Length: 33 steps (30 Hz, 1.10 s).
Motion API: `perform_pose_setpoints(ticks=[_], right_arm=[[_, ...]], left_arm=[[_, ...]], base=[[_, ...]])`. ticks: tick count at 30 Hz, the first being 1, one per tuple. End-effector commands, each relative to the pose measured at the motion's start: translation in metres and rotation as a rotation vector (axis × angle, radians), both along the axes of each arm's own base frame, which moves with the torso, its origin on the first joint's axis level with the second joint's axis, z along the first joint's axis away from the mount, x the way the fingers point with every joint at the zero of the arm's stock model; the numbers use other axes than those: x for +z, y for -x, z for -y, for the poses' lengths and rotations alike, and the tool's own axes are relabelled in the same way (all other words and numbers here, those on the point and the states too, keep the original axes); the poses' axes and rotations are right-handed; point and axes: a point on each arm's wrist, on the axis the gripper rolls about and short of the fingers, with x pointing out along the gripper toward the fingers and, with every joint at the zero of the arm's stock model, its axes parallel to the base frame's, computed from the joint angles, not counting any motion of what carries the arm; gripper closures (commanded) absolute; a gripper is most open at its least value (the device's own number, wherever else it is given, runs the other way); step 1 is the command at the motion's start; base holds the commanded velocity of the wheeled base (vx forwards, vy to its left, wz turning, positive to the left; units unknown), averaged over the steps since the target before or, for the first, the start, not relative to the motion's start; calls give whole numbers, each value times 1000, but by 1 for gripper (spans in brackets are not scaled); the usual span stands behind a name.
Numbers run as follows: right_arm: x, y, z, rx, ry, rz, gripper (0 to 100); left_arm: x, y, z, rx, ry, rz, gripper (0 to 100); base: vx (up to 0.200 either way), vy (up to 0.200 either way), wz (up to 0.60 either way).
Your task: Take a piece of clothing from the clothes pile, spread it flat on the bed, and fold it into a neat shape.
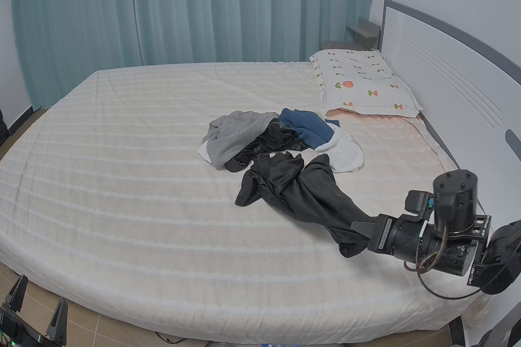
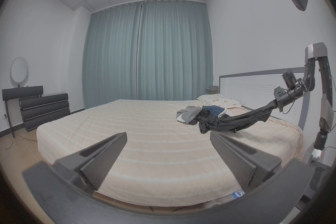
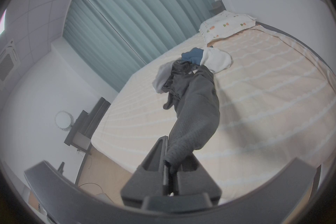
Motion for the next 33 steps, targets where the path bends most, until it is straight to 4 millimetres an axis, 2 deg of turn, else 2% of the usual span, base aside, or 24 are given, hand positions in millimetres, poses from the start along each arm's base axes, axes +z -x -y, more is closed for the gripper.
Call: perform_pose_setpoints(ticks=[1,4,11,13,14,15,17,19,20,21,22,23,26,28,30,32,33], right_arm=[[27,26,14,20,-69,87,100],[38,34,20,18,-98,130,100],[47,34,20,14,-128,165,100],[50,34,21,14,-134,176,100],[53,34,20,26,-144,186,100],[53,33,19,28,-144,185,100],[53,31,17,29,-142,183,100],[53,31,17,29,-145,182,100],[53,31,17,29,-145,182,100],[55,32,19,23,-155,189,100],[55,32,19,23,-157,194,100],[56,32,18,23,-158,195,100],[60,34,21,26,-167,225,100],[59,34,21,26,-161,224,100],[59,33,20,28,-155,226,100],[62,27,26,10,-122,253,100],[64,24,27,8,-119,260,100]], left_arm=[[-5,0,0,-3,2,1,0],[-5,0,0,0,-18,3,0],[-3,0,1,-42,-72,21,0],[13,3,1,-41,-56,75,0],[75,8,1,-52,46,189,0],[99,4,1,-69,116,188,0],[120,-19,2,-104,170,102,0],[119,-35,3,-154,132,14,0],[119,-35,3,-154,132,14,0],[110,-61,6,-224,94,-129,0],[105,-71,7,-255,78,-187,0],[105,-73,7,-260,74,-192,0],[94,-121,17,-353,-14,-358,0],[86,-142,26,-410,-25,-413,0],[83,-148,30,-425,-26,-426,0],[65,-177,45,-479,-39,-512,0],[60,-184,48,-486,-43,-530,0]], base=[[0,0,0],[0,0,0],[0,0,0],[0,0,0],[0,0,0],[0,0,0],[0,0,0],[0,0,0],[0,0,0],[0,0,0],[0,0,0],[0,0,0],[0,0,0],[0,0,0],[0,0,0],[0,0,0],[0,0,0]])
